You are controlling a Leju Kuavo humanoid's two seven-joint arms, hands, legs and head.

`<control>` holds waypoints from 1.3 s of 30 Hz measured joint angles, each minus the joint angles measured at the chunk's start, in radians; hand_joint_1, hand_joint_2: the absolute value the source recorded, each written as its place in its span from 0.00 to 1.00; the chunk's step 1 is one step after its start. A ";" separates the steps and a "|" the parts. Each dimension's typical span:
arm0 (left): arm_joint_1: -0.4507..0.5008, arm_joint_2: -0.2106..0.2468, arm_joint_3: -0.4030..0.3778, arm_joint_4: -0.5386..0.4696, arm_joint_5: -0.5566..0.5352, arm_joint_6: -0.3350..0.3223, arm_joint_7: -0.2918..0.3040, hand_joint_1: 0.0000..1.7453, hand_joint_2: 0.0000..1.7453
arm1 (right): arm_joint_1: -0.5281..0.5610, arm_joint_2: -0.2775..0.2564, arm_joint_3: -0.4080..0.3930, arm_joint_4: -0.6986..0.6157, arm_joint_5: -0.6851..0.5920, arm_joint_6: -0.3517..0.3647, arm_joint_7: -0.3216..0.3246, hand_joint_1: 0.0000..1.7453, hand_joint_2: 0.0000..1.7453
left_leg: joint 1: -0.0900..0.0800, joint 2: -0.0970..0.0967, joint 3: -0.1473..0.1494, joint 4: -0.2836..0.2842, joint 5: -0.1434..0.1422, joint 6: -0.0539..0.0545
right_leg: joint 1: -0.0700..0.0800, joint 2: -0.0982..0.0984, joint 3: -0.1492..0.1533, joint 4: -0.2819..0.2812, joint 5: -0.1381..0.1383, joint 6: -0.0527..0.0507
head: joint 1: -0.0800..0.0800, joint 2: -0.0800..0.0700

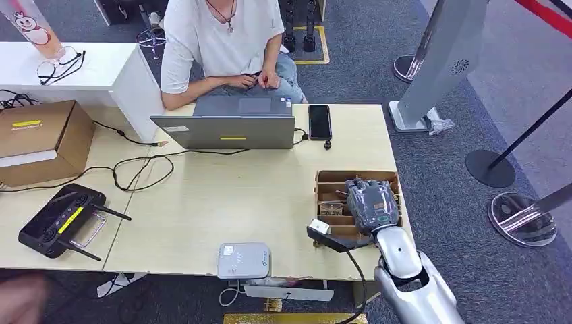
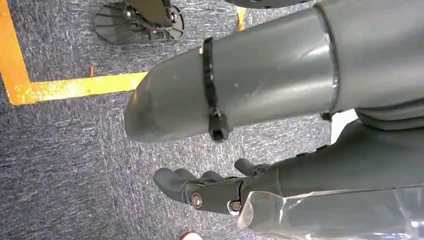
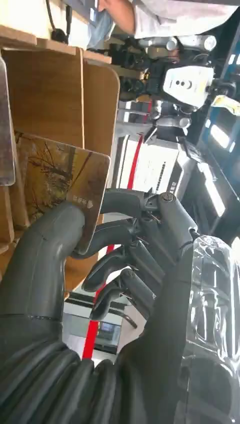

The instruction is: Pass the card to the sensor for recognition and then transmit it.

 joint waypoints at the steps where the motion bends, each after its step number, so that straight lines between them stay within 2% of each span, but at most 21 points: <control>1: 0.000 0.000 0.000 0.000 0.000 0.000 0.000 0.00 0.00 | 0.000 0.000 0.000 -0.005 0.000 0.000 -0.001 1.00 1.00 | 0.000 0.000 0.000 0.000 0.000 0.000 | 0.000 0.000 0.000 0.000 0.000 0.000 | 0.000 0.000; 34: 0.000 0.000 0.008 0.000 -0.004 0.000 -0.005 0.00 0.00 | 0.017 0.000 -0.004 -0.116 0.002 -0.022 -0.010 1.00 1.00 | 0.000 0.000 0.000 0.000 0.000 0.000 | 0.000 0.000 0.000 0.000 0.000 0.000 | 0.000 0.000; 39: 0.000 0.000 0.009 0.000 -0.005 0.000 -0.005 0.00 0.00 | 0.017 0.000 -0.004 -0.128 0.002 -0.044 -0.017 1.00 1.00 | 0.000 0.000 0.000 0.000 0.000 0.000 | 0.000 0.000 0.000 0.000 0.000 0.000 | 0.000 0.000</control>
